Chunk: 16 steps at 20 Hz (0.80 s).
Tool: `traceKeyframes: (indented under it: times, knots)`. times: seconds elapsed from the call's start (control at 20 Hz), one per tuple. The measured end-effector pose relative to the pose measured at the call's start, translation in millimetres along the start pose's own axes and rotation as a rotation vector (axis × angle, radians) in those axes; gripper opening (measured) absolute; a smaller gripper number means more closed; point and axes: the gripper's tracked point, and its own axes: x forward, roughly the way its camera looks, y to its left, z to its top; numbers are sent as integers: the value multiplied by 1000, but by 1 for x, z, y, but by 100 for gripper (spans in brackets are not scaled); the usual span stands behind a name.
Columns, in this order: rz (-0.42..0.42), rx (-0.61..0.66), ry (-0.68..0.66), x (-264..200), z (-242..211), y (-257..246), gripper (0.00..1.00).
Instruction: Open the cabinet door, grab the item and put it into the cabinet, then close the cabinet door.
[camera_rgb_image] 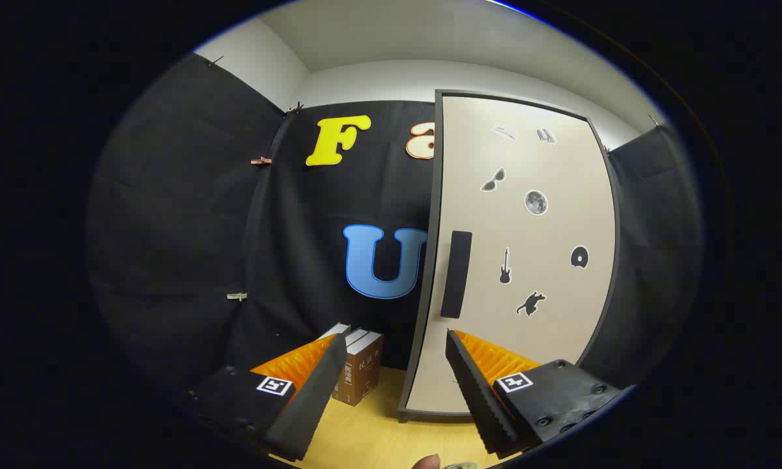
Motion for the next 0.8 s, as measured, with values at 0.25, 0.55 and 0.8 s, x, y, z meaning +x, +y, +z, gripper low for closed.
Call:
traceKeyframes:
  times: [0.25, 0.55, 0.8]
  knots:
    - [-8, 19, 7, -3, -5, 6, 97]
    - [-21, 20, -2, 1, -5, 5, 97]
    - [-36, -2, -21, 1, 0, -17, 97]
